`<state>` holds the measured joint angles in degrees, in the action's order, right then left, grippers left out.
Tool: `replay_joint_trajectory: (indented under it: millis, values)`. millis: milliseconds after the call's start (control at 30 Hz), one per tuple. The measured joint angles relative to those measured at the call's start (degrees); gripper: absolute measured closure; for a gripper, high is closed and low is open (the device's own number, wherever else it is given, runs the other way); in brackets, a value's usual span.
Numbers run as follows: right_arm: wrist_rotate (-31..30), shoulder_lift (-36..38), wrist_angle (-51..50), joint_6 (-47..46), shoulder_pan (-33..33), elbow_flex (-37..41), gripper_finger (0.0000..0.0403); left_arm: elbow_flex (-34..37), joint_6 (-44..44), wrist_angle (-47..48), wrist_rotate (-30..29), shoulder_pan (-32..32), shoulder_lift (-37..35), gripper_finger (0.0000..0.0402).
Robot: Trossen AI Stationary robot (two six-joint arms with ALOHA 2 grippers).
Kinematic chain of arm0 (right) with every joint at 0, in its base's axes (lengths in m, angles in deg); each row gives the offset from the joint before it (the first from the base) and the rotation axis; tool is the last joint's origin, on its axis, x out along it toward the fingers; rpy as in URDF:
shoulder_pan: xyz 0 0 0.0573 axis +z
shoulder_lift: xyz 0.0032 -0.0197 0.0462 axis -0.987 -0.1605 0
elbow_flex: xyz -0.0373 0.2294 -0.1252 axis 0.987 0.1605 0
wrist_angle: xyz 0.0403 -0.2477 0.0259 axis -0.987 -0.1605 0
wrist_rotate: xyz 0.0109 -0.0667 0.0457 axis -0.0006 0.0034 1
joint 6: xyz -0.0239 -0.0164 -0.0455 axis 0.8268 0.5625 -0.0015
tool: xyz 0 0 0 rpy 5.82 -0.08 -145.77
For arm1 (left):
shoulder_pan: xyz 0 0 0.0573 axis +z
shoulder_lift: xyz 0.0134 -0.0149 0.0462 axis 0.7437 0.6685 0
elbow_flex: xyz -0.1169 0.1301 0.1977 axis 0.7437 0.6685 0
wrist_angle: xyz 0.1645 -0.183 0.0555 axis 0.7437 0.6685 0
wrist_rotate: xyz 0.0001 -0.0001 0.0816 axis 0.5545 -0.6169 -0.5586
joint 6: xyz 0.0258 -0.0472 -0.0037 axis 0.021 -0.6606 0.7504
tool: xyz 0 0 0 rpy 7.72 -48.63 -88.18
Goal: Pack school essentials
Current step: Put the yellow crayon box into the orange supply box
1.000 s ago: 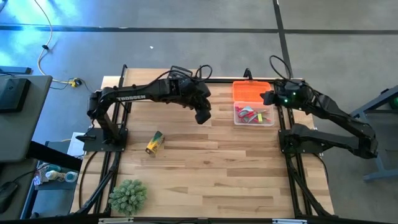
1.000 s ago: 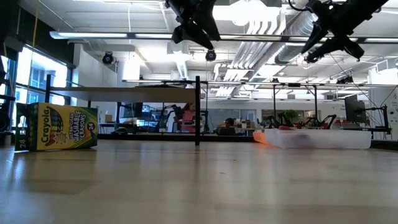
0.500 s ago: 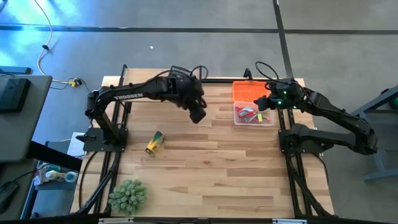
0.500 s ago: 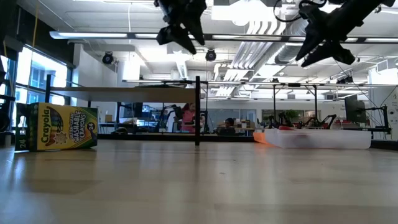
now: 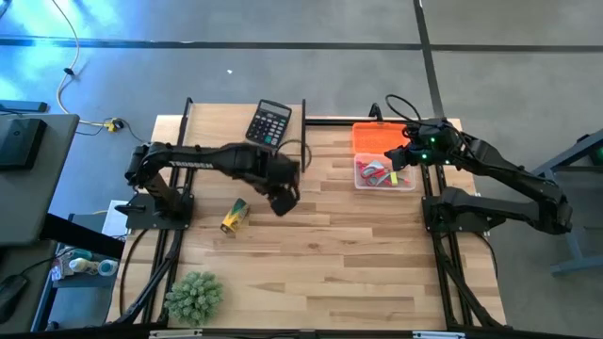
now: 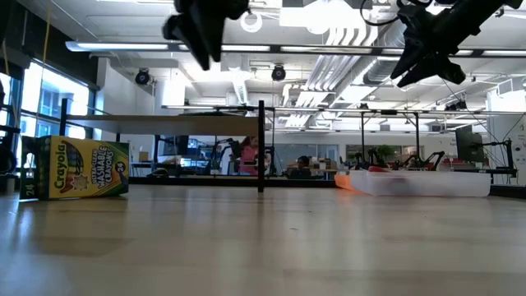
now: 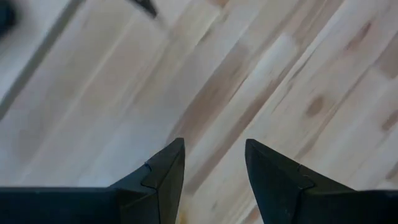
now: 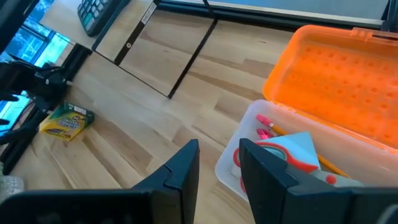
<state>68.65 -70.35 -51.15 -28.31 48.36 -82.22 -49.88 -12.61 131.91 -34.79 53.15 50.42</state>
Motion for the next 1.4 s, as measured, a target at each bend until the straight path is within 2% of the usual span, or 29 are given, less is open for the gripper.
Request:
replay_joint_trajectory:
  millis: [267, 433, 733, 933, 1133, 1400]
  values:
    - [0.0, 0.0, 0.0, 2.3, 0.0, 0.0, 0.0300, 0.0, -13.1, 11.5, -4.7, -6.7, 0.0, 0.0245]
    - [0.0, 0.0, 0.0, 2.5, 0.0, 0.0, 0.0300, 0.4, -18.5, 15.0, -5.0, -10.4, -0.1, 0.0245]
    - [0.0, 0.0, 0.1, 2.5, 0.0, 0.0, 0.0300, 12.6, -30.1, 13.0, -4.6, -12.8, -9.8, 0.0245]
    - [0.0, 0.0, 0.1, 2.5, 0.0, 0.0, 0.0300, 19.1, -32.2, 10.2, -5.0, -12.8, -16.6, 0.0245]
    - [0.0, -0.1, 0.5, 2.5, 0.0, 0.0, 0.0300, 21.1, -31.4, 9.3, -2.9, -11.8, -19.6, 0.0242]
    - [0.1, -0.5, 1.0, 2.5, 0.0, 0.0, 0.0300, 27.6, -28.7, 7.1, 3.0, -9.2, -20.2, 0.0190]
